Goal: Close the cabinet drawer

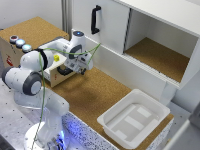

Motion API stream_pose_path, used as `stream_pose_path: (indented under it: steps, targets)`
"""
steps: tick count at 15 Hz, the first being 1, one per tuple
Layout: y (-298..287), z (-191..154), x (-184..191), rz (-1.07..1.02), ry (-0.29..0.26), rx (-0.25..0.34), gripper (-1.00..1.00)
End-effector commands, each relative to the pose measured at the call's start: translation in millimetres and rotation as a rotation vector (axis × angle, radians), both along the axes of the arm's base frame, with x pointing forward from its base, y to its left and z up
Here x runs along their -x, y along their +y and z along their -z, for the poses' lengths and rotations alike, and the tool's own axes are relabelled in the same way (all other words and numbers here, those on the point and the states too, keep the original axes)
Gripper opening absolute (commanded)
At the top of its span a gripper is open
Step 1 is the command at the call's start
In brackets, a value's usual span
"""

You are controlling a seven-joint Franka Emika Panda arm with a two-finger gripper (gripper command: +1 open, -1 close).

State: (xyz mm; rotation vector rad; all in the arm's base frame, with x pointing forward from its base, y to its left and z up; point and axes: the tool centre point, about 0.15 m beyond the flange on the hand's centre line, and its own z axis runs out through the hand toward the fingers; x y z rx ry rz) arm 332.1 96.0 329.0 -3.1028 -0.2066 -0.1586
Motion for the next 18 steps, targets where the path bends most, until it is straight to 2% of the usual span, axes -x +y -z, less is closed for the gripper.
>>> stream_pose_path:
  steps: [1,5,10,13,18]
  targets:
    - [43.9,7.2,-14.4,0.031,0.051,0.021,-1.00]
    - [71.0,1.6,-5.8,0.001,0.056,-0.001,-1.00]
    - [118.3,7.4,10.8,-0.040,0.059,0.015,-1.00]
    - [149.1,6.6,17.9,-0.082,0.036,0.029,-1.00]
    - [193.0,-1.1,29.4,-0.146,-0.003,0.017,-1.00]
